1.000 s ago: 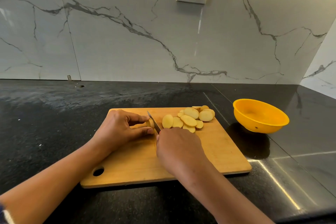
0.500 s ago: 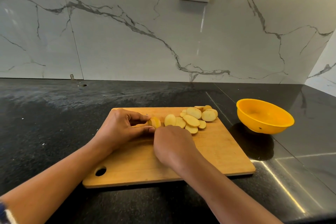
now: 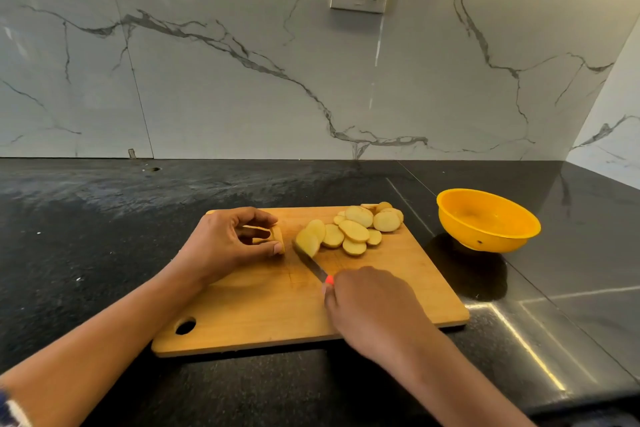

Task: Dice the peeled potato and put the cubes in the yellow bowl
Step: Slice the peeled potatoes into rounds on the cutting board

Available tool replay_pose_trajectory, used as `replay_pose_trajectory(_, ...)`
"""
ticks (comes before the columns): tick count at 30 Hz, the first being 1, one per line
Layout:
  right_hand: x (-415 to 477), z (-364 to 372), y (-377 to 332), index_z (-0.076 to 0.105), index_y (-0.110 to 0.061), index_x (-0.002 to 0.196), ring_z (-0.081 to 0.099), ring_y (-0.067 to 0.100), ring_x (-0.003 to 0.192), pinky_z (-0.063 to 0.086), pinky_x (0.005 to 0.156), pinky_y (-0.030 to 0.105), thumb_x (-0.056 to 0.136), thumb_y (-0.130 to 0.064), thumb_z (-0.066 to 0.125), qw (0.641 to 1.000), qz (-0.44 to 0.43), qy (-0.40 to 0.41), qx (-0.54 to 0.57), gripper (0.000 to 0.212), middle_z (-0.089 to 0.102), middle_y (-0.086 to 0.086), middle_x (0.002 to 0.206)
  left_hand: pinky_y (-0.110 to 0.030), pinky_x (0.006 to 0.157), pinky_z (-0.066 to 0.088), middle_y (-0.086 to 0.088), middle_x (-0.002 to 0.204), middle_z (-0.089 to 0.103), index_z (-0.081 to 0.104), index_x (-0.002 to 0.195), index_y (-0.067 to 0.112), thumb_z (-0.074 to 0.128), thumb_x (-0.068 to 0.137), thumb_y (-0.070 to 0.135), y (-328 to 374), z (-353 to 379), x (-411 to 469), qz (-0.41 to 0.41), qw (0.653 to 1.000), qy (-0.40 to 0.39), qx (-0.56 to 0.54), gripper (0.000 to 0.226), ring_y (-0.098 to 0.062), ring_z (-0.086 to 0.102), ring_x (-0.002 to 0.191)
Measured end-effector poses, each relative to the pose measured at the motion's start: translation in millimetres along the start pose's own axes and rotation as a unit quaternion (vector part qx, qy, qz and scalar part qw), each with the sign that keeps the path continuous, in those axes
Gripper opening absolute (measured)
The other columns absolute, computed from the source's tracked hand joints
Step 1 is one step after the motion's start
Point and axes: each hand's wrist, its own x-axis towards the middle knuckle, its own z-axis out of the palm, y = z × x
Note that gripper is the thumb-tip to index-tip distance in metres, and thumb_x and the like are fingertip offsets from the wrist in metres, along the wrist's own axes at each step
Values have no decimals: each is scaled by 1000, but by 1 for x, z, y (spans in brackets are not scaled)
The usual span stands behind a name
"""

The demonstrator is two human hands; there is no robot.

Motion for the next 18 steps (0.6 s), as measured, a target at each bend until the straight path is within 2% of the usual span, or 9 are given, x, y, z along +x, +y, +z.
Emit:
replay_pose_trajectory(3,20,-3,17,60,-19,100,55,13,79,45,68,30,102,-43,30,999,25,15,37,39,54,-4,79,-1,69,45,14,104,66,65,109,27,81,65,28,-2,-1,1,4,1000,-22,10,47,12,61,91)
replay_pose_trajectory(6,34,-6,38,59,-21,94,53,8,67,43,59,26,102,-44,33,992,21,39,114,35,56,-4,74,-2,72,46,16,108,64,62,111,31,78,62,34,-3,-3,2,6,999,-38,9,52,13,59,95)
replay_pose_trajectory(8,37,-4,50,57,-22,87,50,7,59,38,52,24,101,-42,35,981,21,99,164,33,55,-5,68,-4,75,46,18,109,62,60,112,34,77,60,37,-4,-4,2,7,999,-50,17,55,12,58,98)
replay_pose_trajectory(12,42,3,66,59,-19,82,56,14,57,48,57,39,100,-43,37,942,32,233,238,38,62,0,66,-7,78,47,18,110,61,57,108,41,79,67,30,-5,-5,4,19,996,-68,50,48,10,58,98)
replay_pose_trajectory(15,42,6,66,59,-20,85,59,14,60,50,60,38,100,-43,36,936,31,253,242,35,64,-2,71,-13,87,39,21,110,58,54,108,45,78,71,32,-7,-8,6,25,992,-73,100,47,7,54,100)
replay_pose_trajectory(18,42,8,68,59,-20,89,58,13,62,48,57,33,100,-43,35,934,36,266,235,35,62,-2,70,-12,83,34,21,110,54,48,110,49,78,71,34,-8,-9,7,19,986,-98,133,51,3,49,104)
